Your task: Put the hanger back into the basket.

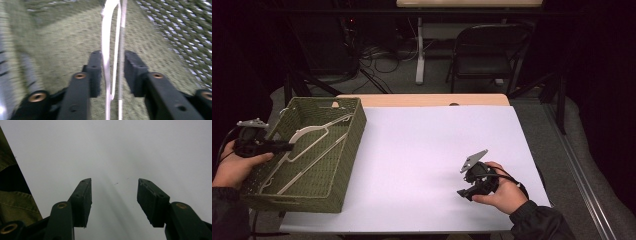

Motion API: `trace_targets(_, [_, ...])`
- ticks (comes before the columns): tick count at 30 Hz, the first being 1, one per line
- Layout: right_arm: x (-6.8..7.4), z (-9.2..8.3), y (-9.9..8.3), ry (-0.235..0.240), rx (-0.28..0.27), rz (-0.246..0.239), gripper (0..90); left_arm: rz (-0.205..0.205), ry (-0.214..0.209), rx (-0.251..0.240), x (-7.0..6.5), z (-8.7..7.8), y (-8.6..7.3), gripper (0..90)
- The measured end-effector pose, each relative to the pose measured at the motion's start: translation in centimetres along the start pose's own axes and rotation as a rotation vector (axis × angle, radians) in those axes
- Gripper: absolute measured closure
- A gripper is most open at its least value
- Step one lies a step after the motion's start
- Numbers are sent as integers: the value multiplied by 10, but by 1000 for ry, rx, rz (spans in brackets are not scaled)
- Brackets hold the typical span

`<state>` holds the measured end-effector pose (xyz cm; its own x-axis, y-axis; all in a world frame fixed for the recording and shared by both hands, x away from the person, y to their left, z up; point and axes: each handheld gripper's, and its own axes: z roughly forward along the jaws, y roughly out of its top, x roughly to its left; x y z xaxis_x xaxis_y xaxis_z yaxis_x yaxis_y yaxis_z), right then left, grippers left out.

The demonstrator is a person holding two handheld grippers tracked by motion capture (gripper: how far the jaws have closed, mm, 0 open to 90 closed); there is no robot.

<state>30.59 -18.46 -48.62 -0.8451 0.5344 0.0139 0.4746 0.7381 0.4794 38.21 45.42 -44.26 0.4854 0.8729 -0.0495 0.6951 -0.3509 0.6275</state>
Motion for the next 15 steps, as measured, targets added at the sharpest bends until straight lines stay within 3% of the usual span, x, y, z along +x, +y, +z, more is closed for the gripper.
trace_targets(2, [0, 1, -1, -5, -16, 2, 455, 1, 24, 0, 1, -4, -1, 595])
trace_targets(3, [-1, -2, 0, -2, 18, -5, 456, -21, 23, 0, 2, -6, -1, 580])
trace_targets(9, [0, -1, -4, -10, -35, 12, 454, -54, 41, -25, -3, -17, -2, 474])
trace_targets(12, [-1, -4, -5, -10, -21, 15, 453, -57, 56, -63, -14, -26, -3, 454])
trace_targets(13, [-1, -5, -6, -9, -8, 19, 451, -40, 64, -78, -23, -30, -3, 444])
trace_targets(15, [-2, -5, -9, -16, -34, 24, 447, -32, 56, -103, -34, -34, -4, 435])
